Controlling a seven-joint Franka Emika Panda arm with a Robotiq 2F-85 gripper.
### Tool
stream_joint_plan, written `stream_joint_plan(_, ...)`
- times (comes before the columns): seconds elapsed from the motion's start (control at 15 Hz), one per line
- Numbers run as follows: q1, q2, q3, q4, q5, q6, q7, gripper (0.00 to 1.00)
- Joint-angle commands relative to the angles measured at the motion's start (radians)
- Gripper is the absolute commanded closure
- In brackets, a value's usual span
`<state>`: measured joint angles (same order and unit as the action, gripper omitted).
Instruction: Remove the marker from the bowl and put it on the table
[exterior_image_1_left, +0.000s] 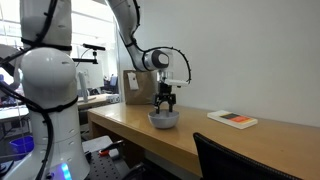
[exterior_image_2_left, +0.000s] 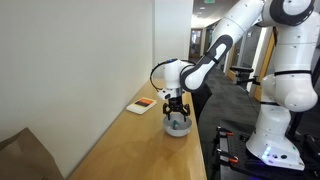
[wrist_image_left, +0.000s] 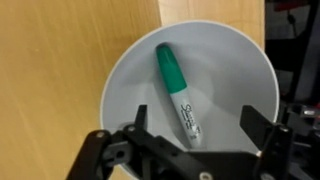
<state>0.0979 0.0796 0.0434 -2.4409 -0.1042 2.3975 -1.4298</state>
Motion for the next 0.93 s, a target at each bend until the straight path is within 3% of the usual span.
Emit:
stream_joint_plan(0.0, -0.029, -0.005, 0.025, -0.031, 0.025, 0.063, -0.132, 0.00)
stream_joint_plan(0.27, -0.041, 0.013, 0.029, -0.065, 0.089, 0.142, -0.201, 0.00)
stream_joint_plan(0.4, -0.050, 0.035, 0.037, -0.072, 0.147, 0.174, -0.244, 0.05)
stream_joint_plan(0.47, -0.056, 0.048, 0.041, -0.073, 0.167, 0.190, -0.261, 0.11)
stream_joint_plan(0.53, -0.061, 0.060, 0.046, -0.071, 0.181, 0.203, -0.270, 0.28)
stream_joint_plan(0.67, -0.072, 0.083, 0.057, -0.067, 0.191, 0.232, -0.279, 0.38)
stream_joint_plan(0.87, -0.087, 0.102, 0.071, -0.068, 0.177, 0.266, -0.271, 0.61)
